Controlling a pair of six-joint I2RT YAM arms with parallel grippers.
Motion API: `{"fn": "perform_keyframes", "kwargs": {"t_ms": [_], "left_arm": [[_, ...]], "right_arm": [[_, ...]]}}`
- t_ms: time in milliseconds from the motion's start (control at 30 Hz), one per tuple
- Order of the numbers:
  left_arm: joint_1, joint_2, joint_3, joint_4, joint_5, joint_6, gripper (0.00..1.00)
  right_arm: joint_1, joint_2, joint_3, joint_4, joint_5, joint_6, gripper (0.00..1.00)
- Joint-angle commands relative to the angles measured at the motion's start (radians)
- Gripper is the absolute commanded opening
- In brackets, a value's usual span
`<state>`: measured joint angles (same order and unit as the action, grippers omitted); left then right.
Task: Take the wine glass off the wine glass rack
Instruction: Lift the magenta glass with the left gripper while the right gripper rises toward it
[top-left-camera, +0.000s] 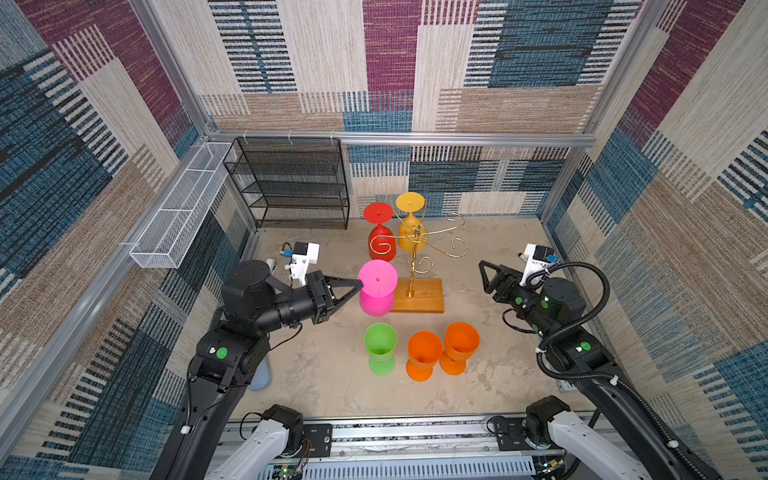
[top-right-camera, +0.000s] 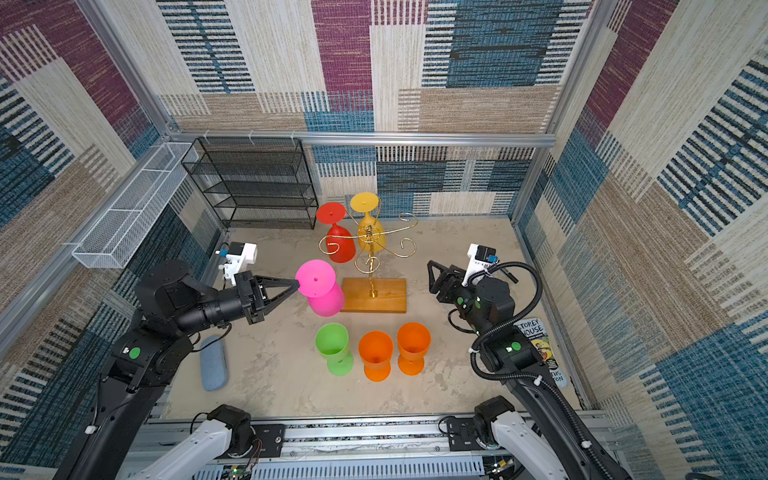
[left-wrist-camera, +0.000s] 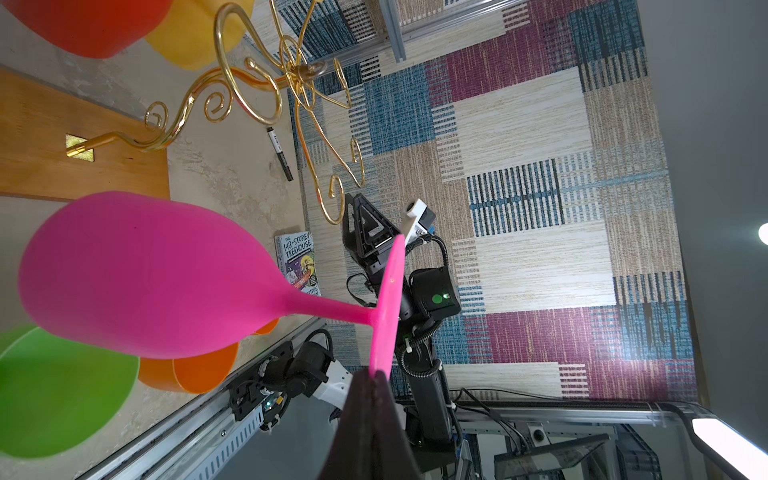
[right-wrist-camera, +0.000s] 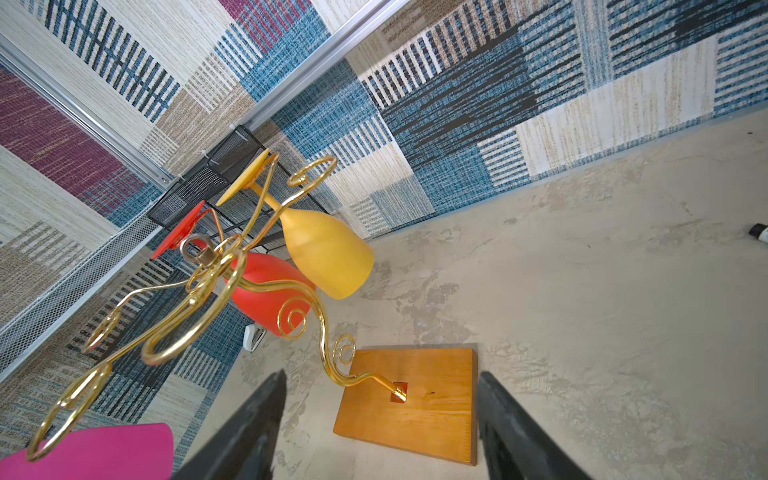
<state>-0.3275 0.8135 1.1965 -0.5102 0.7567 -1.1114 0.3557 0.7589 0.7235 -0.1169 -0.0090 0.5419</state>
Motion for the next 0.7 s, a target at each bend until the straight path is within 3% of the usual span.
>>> {"fn": "perform_keyframes", "kwargs": {"t_ms": [0, 267, 667], "left_arm": [[0.001, -0.013, 0.073, -0.087, -0.013, 0.082, 0.0], [0.001, 0.033, 0.338, -0.281, -0.036, 0.24, 0.0], [-0.001, 0.214, 0.43, 0.113, 0.088, 0.096, 0.0]], "right_arm": [[-0.001, 0.006, 0.016, 0.034, -0.014, 0.001, 0.73], [-0.002, 0.02, 0.017, 0.053, -0.031, 0.009, 0.73], [-0.002, 0.004, 0.009, 0.168, -0.188, -0.015, 0.73]]}}
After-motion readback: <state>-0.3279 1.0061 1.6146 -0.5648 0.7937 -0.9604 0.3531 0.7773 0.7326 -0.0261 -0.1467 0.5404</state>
